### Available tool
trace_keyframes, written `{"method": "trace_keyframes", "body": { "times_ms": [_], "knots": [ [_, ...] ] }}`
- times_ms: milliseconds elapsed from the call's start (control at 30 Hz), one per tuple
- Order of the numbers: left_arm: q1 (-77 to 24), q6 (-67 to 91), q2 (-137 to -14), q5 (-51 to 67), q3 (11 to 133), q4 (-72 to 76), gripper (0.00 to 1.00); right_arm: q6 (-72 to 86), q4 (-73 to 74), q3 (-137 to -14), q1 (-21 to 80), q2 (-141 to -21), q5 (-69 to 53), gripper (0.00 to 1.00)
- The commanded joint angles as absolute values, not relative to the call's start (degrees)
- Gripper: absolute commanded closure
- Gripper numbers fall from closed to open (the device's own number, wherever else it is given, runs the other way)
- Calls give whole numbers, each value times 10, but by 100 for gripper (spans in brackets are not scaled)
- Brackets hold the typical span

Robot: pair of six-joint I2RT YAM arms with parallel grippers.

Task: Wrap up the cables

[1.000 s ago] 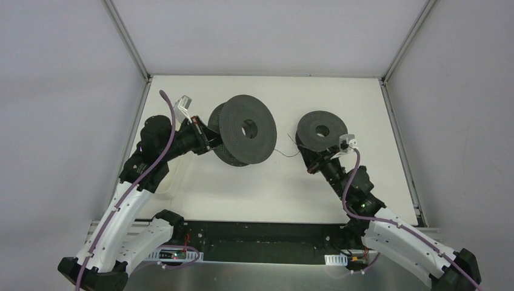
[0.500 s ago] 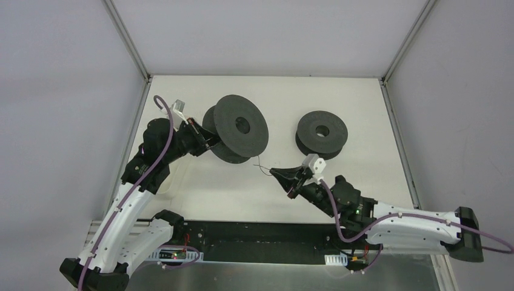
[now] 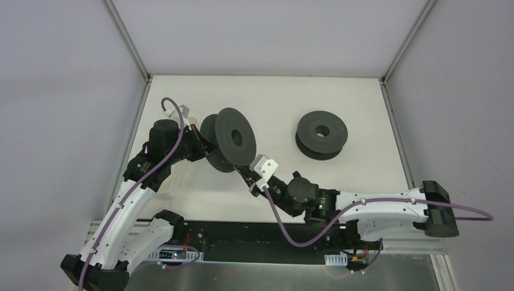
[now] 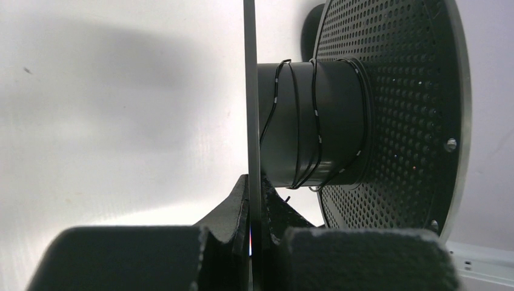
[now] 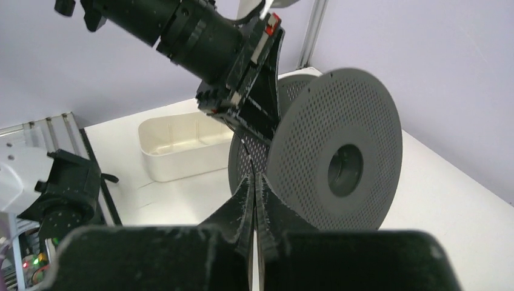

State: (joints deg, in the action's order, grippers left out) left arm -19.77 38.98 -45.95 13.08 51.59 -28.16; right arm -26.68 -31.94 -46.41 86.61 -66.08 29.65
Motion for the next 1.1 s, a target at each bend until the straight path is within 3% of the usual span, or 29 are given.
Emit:
{"method": "trace_keyframes", "body": {
  "times_ms": [0, 600, 1067],
  "knots": [
    [-195, 335, -458, 112, 530, -274, 100, -288, -361, -540, 860, -715, 339, 100],
    [-268, 209, -459, 15, 522, -308, 100, -116, -309, -718, 790, -871, 480, 100],
    [-295, 23, -438, -22, 500, -256, 100, 159, -10, -770, 687, -858, 443, 100]
  ]
}}
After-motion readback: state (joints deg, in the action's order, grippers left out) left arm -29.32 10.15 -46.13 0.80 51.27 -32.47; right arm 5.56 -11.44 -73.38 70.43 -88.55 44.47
